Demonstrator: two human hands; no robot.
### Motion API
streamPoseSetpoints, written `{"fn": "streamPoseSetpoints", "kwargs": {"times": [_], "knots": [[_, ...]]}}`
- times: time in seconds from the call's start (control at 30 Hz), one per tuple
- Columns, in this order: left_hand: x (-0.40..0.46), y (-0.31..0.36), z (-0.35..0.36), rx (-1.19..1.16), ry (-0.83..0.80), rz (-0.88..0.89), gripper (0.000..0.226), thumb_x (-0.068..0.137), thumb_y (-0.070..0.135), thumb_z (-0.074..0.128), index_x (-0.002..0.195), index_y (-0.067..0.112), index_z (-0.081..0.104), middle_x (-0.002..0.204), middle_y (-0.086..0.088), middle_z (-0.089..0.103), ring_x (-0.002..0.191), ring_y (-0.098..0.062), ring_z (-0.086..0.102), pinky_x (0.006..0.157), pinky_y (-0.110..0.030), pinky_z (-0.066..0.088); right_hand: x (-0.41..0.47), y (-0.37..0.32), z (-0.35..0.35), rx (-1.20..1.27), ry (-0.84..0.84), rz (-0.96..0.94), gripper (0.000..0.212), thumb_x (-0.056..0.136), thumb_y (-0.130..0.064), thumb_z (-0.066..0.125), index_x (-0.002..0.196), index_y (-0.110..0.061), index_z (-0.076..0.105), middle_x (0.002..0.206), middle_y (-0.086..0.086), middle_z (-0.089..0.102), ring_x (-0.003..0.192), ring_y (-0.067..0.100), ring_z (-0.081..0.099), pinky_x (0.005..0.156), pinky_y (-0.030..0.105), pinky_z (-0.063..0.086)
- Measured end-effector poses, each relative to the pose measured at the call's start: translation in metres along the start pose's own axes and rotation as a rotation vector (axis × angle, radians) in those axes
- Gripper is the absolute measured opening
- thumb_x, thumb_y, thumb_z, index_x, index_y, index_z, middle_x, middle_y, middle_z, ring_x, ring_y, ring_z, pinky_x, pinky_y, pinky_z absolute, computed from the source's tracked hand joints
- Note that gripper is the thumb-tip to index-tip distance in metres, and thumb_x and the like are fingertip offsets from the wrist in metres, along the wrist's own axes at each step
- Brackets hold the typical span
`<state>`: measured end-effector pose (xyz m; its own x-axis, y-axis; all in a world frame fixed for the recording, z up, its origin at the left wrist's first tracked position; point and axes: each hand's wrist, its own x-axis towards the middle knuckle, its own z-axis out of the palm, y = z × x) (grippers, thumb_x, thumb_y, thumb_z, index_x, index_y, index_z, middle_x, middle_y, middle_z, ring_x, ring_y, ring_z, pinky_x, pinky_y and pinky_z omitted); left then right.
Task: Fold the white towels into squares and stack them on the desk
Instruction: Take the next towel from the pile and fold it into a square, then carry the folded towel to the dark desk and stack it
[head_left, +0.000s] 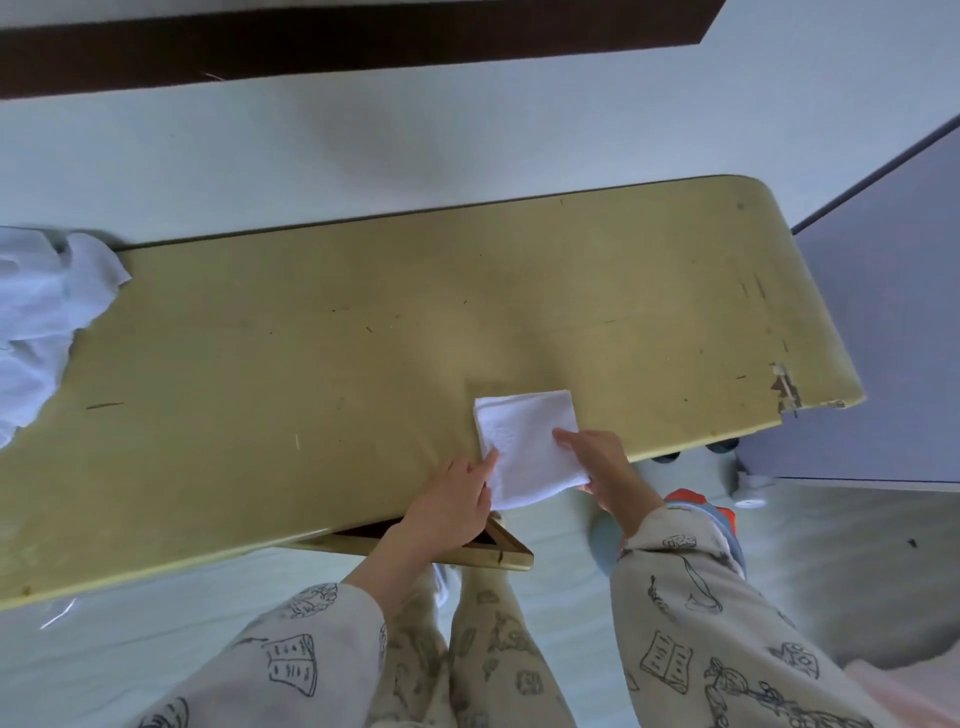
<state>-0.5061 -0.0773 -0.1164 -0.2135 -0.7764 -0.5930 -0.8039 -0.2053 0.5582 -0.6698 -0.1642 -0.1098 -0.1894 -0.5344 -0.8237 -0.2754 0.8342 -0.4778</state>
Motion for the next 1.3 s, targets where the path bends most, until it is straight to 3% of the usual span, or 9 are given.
{"fn": "streamPoseSetpoints", "kwargs": {"times": [0.2,0.37,0.47,0.53,0.63,0.73,1.0,1.1,1.3], "knots": [[-0.020,-0.002,-0.008,-0.256,0.073,-0.180,0.040,0.098,0.021,0.032,0.138,0.019,0.037,0.129,-0.009,0.047,0.110,-0.027,0.050,0.093,-0.036,0.040,-0.018,-0.031,0.009,-0.394,-0.080,-0.325,0.014,0.084,-0.015,0.059,0.084,0.000,0.060,0.079,0.010,0.055,0.076,0.023,0.049,0.066,0.029,0.035],[-0.046,0.005,-0.052,-0.427,0.589,-0.285,0.065,0.087,0.016,0.059,0.143,0.018,0.026,0.138,-0.008,0.034,0.119,-0.023,0.045,0.097,-0.033,0.039,-0.058,-0.070,0.022,-0.796,-0.259,-0.780,0.017,0.087,-0.014,0.056,0.096,-0.001,0.063,0.089,0.015,0.066,0.079,0.027,0.055,0.064,0.028,0.033],[-0.062,0.009,-0.081,-0.472,0.719,-0.192,0.074,0.082,0.020,0.068,0.144,0.018,0.026,0.142,-0.006,0.035,0.128,-0.019,0.040,0.100,-0.027,0.033,-0.085,-0.093,0.028,-0.908,-0.408,-0.951,0.015,0.087,-0.014,0.057,0.098,-0.009,0.066,0.088,0.007,0.066,0.079,0.022,0.057,0.066,0.028,0.036],[-0.072,0.011,-0.094,-0.540,0.751,-0.184,0.060,0.082,0.022,0.069,0.135,0.017,0.042,0.136,-0.002,0.047,0.123,-0.016,0.046,0.092,-0.017,0.031,-0.101,-0.106,0.032,-0.887,-0.516,-0.993,0.015,0.087,-0.011,0.058,0.099,-0.009,0.067,0.086,0.003,0.062,0.077,0.016,0.053,0.064,0.026,0.037],[-0.096,0.012,-0.100,-0.688,0.842,-0.173,0.028,0.078,0.029,0.070,0.099,0.012,0.064,0.097,-0.003,0.066,0.088,-0.015,0.057,0.075,-0.024,0.037,-0.121,-0.120,0.036,-0.877,-0.655,-0.996,0.012,0.087,-0.009,0.057,0.096,-0.007,0.065,0.086,0.002,0.059,0.077,0.016,0.051,0.065,0.023,0.038],[-0.132,0.015,-0.105,-0.740,0.912,-0.191,0.012,0.082,0.021,0.069,0.076,0.015,0.060,0.066,0.003,0.053,0.057,-0.003,0.042,0.059,-0.020,0.033,-0.141,-0.131,0.045,-0.913,-0.745,-1.006,0.010,0.088,-0.011,0.058,0.096,-0.006,0.063,0.087,0.004,0.058,0.078,0.017,0.052,0.068,0.027,0.038],[-0.259,0.010,-0.093,-0.937,1.316,-0.233,0.033,0.078,0.018,0.073,0.082,0.026,0.042,0.070,0.000,0.055,0.059,-0.011,0.045,0.053,-0.018,0.034,-0.248,-0.111,0.128,-0.945,-1.063,-1.135,0.023,0.087,-0.018,0.063,0.075,-0.002,0.053,0.064,-0.004,0.043,0.052,0.001,0.038,0.049,0.012,0.028],[-0.317,-0.005,-0.059,-0.931,1.434,-0.281,0.030,0.076,0.020,0.074,0.081,0.027,0.045,0.070,0.016,0.051,0.060,-0.006,0.041,0.053,-0.014,0.032,-0.295,-0.083,0.165,-0.971,-1.182,-1.170,0.024,0.087,-0.015,0.062,0.070,-0.005,0.049,0.063,-0.004,0.043,0.052,0.000,0.038,0.049,0.013,0.028],[-0.432,-0.035,0.030,-0.905,1.652,-0.517,0.030,0.077,0.013,0.074,0.081,0.036,0.055,0.079,0.015,0.057,0.062,0.007,0.049,0.061,-0.007,0.037,-0.393,0.008,0.234,-1.107,-1.427,-1.232,0.024,0.088,-0.010,0.061,0.067,-0.015,0.049,0.061,-0.007,0.045,0.050,-0.004,0.040,0.049,0.012,0.030]]}}
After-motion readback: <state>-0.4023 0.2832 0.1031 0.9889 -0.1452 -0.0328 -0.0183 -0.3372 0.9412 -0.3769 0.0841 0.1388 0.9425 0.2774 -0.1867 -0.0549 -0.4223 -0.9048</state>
